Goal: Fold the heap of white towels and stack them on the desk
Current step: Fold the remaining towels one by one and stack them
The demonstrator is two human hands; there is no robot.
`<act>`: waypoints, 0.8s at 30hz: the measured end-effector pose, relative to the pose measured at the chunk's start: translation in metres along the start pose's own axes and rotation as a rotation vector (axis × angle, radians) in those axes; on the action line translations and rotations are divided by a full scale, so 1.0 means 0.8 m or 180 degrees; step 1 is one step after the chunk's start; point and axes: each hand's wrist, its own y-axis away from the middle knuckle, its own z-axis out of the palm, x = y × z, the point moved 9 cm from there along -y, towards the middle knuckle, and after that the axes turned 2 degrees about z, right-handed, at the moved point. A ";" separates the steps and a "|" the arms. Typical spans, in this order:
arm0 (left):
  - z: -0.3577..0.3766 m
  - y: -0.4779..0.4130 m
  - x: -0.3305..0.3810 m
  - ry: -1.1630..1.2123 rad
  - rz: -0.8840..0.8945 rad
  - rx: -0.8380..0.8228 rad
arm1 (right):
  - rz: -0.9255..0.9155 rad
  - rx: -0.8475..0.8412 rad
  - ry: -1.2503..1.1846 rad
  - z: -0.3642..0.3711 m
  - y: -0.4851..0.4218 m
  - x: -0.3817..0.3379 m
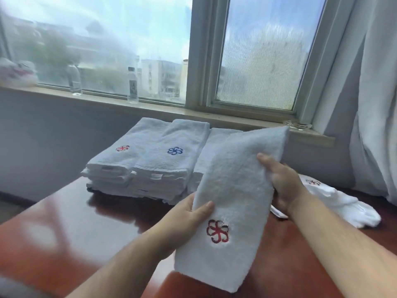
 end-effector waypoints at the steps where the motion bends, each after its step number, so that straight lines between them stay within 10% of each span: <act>1: -0.017 -0.001 0.011 -0.0062 0.0030 0.0103 | 0.0022 -0.0141 0.0054 0.020 -0.012 0.001; 24: -0.374 -0.077 0.111 -0.1023 -0.0104 0.1228 | 0.0224 -0.0877 0.0341 0.336 -0.293 0.081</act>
